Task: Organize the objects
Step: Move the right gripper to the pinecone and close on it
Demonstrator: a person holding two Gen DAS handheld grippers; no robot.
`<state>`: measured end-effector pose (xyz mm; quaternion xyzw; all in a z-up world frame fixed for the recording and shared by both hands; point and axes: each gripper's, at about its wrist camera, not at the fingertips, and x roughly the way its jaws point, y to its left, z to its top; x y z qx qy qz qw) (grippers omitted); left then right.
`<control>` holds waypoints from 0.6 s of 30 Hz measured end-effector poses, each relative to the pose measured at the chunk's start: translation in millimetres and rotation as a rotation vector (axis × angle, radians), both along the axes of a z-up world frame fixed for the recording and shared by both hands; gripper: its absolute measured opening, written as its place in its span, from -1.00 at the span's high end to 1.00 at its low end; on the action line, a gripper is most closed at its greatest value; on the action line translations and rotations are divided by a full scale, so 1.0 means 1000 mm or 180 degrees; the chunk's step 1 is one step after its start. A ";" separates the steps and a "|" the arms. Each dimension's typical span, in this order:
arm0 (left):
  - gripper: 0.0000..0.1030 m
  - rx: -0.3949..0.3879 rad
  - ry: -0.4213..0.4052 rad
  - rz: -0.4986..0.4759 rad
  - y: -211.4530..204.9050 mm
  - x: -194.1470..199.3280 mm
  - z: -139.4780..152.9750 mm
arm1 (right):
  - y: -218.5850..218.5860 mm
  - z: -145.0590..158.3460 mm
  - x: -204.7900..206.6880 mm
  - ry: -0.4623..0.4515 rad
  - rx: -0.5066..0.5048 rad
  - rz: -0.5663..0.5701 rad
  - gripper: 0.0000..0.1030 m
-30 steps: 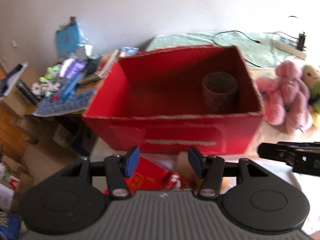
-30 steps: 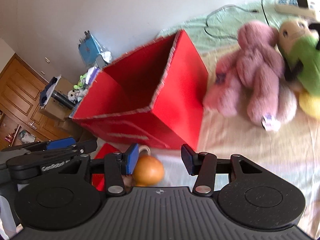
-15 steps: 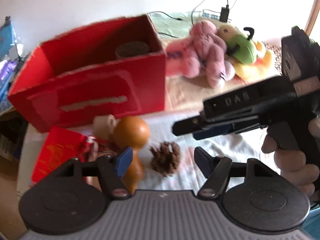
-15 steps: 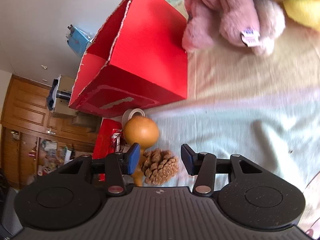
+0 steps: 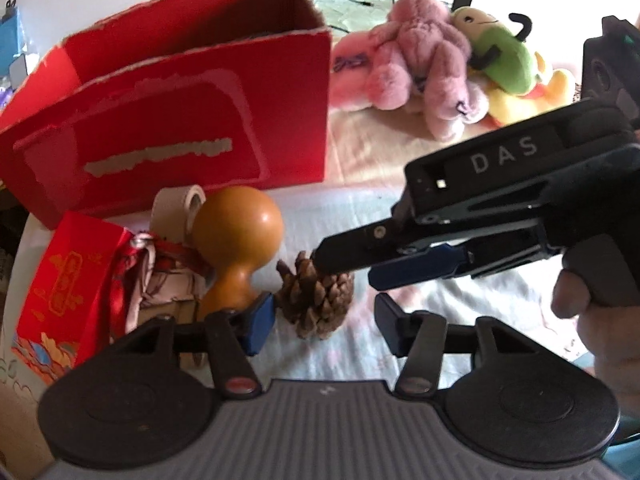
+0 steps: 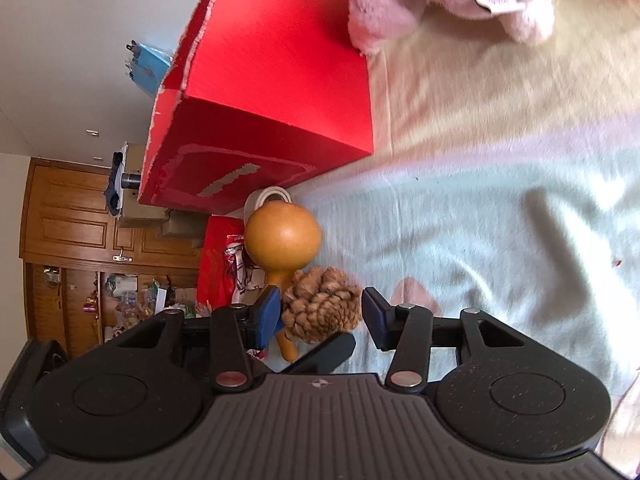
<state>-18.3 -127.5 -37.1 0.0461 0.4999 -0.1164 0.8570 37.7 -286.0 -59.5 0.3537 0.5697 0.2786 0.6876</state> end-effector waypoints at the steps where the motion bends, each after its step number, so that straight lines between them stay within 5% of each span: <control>1: 0.09 -0.0004 0.0022 0.0012 0.000 0.001 -0.002 | 0.000 -0.002 0.001 0.0027 0.0010 0.0010 0.04; 18: 0.15 -0.0081 -0.0073 -0.0149 -0.018 0.018 0.014 | -0.025 0.019 -0.002 -0.0070 0.0046 -0.0042 0.09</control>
